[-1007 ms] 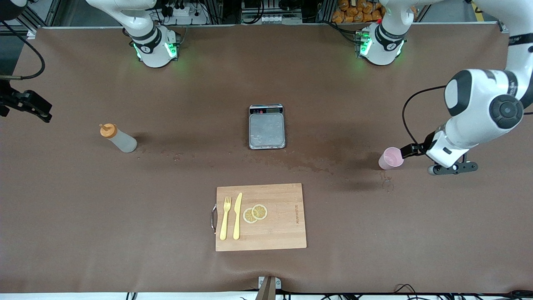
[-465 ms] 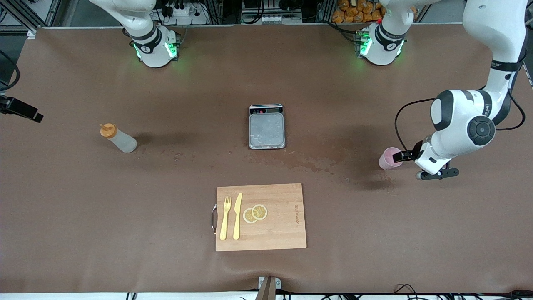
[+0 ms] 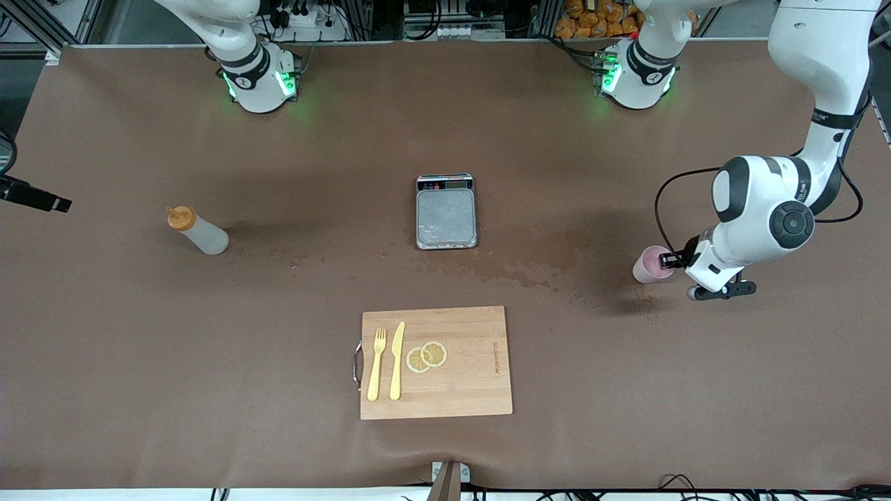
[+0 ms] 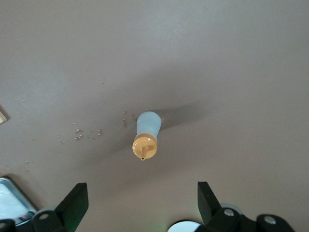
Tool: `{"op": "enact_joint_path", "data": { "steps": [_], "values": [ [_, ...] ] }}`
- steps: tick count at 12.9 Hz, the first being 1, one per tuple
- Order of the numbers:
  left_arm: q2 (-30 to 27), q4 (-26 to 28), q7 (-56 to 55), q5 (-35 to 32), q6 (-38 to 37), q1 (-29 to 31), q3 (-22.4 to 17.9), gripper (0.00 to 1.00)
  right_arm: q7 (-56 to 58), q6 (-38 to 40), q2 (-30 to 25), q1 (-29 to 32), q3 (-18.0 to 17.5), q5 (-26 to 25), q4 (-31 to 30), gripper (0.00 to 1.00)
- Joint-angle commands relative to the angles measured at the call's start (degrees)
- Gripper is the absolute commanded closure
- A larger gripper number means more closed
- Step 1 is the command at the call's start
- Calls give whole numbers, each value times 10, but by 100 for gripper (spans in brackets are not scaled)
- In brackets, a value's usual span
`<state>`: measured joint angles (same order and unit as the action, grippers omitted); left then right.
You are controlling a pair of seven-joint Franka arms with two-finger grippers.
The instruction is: Add sauce to pink cup with both arms
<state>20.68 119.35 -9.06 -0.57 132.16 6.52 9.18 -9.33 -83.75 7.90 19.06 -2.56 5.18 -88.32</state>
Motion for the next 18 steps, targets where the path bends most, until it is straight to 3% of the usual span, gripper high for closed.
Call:
{"op": "enact_joint_path", "data": {
  "steps": [1, 4, 7, 10, 14, 18],
  "values": [
    [3, 2, 5, 0, 9, -1, 1, 100, -50, 9, 39, 48, -9, 50, 9, 0],
    [-22, 2, 1, 1, -4, -3, 7, 100, -70, 9, 77, 83, -9, 80, 10, 0],
    [-61, -7, -20, 8, -51, -2, 65, 100, -109, 8, 121, 95, -9, 102, 11, 0],
    [-77, -18, -110, 9, -58, -2, 164, 100, -112, 7, 168, 111, -9, 127, 14, 0],
    [-79, -39, -265, 3, -59, -2, 300, 100, -135, 17, 229, 145, -10, 200, 16, 0],
    [-52, -67, -382, 0, -51, -70, 322, 100, -140, 27, 305, 156, -9, 286, 16, 0]
  ]
}}
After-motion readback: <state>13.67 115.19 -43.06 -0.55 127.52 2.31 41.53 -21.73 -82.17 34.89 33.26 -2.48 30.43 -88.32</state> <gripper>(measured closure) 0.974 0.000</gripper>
